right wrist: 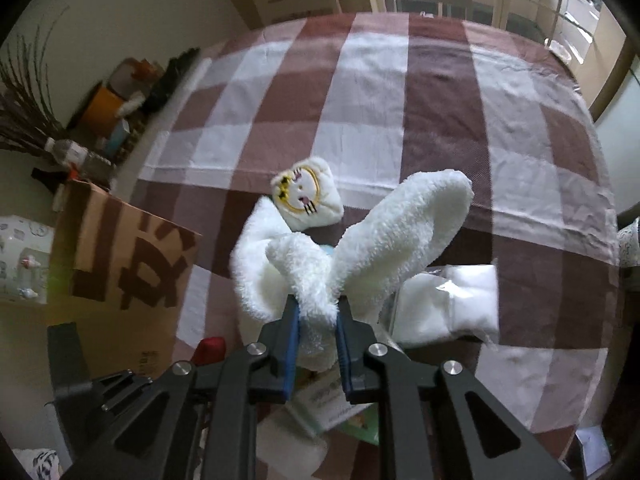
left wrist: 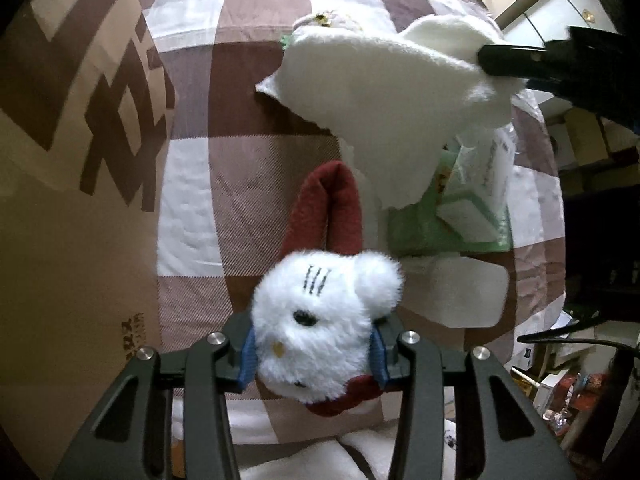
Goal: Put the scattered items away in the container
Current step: 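Lift the plush cat with the left tool while the right tool lifts the fluffy toy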
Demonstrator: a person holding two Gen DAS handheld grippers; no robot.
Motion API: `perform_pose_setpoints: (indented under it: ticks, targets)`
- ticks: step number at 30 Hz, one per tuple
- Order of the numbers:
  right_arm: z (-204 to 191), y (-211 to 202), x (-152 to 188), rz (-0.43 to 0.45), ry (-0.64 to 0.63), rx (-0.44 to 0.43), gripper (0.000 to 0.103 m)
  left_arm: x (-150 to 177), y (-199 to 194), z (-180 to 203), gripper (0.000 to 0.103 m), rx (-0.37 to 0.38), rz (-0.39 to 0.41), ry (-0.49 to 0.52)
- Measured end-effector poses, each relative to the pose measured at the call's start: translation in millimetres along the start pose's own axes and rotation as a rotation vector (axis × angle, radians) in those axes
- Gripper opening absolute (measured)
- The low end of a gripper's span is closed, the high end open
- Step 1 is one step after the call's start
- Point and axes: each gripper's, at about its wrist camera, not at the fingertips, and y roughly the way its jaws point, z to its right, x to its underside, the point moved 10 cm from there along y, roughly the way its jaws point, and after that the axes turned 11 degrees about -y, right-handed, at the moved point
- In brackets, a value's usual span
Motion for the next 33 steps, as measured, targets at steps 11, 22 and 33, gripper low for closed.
perform_pose_setpoints:
  ticks: [11, 22, 33]
  targets:
    - [-11, -54, 8, 0.084, 0.034, 0.017, 0.017, -10, -34, 22, 0.044, 0.056, 0.035, 0.019]
    - [-6, -97, 36, 0.127, 0.088, 0.056, 0.017, -11, -65, 50, 0.044, 0.084, 0.082, 0.086]
    - [2, -125, 75, 0.148, 0.165, 0.085, 0.017, -17, -92, 63, 0.044, 0.022, 0.151, 0.165]
